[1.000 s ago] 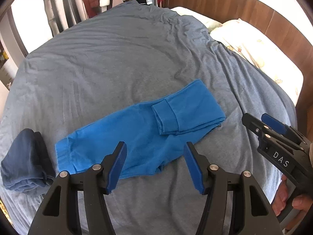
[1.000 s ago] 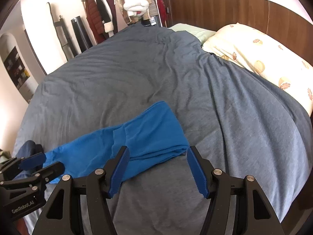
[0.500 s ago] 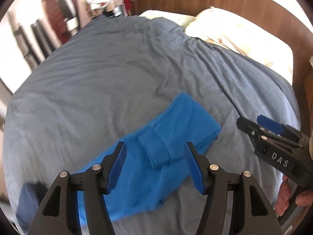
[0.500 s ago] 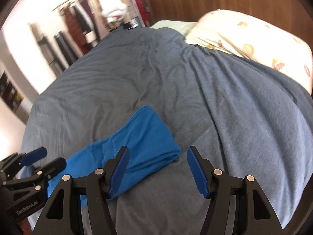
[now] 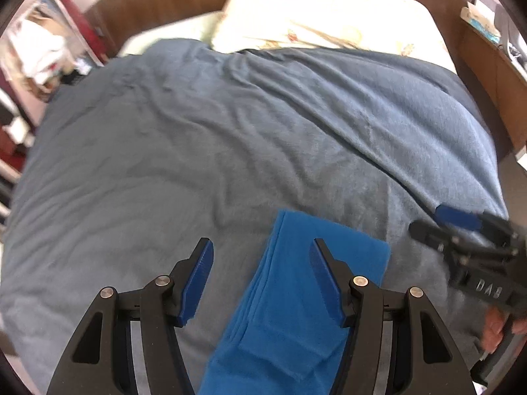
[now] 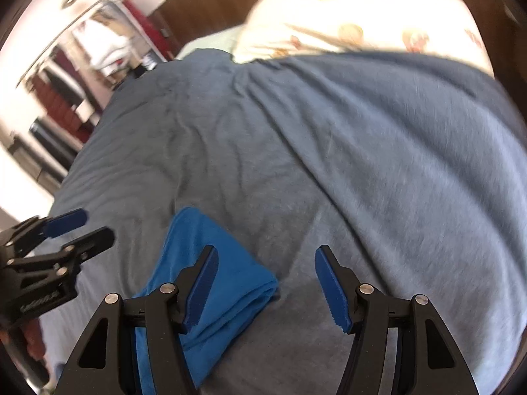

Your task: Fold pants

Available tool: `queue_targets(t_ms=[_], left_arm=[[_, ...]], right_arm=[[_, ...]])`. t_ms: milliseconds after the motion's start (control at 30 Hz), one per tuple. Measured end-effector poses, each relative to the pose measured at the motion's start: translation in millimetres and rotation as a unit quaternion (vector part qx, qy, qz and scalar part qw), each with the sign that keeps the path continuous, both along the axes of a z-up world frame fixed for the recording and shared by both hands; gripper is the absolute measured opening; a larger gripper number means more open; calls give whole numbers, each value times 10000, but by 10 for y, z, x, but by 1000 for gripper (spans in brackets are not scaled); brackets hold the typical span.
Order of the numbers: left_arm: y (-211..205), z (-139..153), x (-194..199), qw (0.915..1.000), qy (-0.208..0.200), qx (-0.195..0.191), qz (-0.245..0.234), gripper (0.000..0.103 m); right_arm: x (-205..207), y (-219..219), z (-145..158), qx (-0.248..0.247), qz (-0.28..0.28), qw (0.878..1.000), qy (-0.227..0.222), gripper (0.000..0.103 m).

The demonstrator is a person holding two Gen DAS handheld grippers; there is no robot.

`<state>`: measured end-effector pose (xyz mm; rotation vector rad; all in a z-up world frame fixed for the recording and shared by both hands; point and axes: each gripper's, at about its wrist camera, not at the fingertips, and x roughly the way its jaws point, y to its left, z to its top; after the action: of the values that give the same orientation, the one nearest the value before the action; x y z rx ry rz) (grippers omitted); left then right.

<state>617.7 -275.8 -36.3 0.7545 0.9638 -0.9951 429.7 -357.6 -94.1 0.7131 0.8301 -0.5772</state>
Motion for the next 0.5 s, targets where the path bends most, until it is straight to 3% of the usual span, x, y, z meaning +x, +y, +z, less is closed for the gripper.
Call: queue_targets(t_ms=[167,300,500], left_arm=[[-256,-299,261,9975,614,5,-351,59],[-406,-536,387,9894,1280,93,-678,57],[-562,-800,379,9793,1648,280,-1138,52]], right_arm=[[67,-54,-282,440,-340,9983,145,62],[99,-40,-482,615,-435,9968,263,62],[130,-69,-651,751,-561,9952,288,58]])
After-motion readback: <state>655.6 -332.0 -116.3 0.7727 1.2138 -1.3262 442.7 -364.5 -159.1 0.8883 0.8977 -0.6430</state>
